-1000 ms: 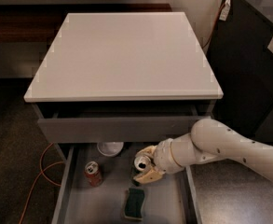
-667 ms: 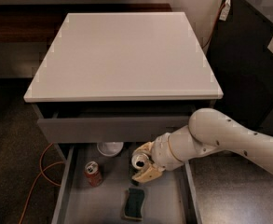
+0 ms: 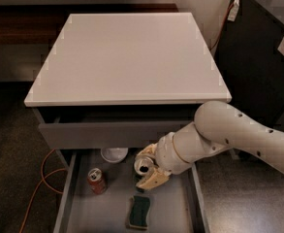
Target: Pick green can from middle drawer and place on counter
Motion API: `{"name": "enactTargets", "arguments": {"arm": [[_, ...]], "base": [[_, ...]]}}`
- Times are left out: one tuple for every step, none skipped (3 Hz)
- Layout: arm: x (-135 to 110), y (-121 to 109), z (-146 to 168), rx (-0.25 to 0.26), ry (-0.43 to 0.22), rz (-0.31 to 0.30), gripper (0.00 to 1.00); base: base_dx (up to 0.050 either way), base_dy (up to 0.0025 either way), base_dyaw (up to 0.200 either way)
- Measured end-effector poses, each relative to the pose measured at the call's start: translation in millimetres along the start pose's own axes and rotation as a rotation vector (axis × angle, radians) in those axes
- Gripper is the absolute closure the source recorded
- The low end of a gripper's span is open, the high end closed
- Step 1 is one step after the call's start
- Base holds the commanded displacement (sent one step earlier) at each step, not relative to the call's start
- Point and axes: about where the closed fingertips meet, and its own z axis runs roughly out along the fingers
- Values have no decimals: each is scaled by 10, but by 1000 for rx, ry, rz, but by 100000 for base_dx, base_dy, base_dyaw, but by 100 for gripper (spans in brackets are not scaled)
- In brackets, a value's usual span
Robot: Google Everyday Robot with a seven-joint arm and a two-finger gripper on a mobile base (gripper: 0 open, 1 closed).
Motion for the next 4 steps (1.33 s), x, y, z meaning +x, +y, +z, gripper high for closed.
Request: {"name": "enactTargets", "arguments": {"arm": [[-315, 28, -286, -10, 25, -25, 100], [-575, 25, -557, -4, 58, -45, 100], [-862, -26, -842, 8, 77, -77, 100], [-1042, -146, -1103, 24, 70, -84, 100]], "base": [[0, 0, 0], [0, 0, 0], [0, 0, 0], [0, 0, 0]]}}
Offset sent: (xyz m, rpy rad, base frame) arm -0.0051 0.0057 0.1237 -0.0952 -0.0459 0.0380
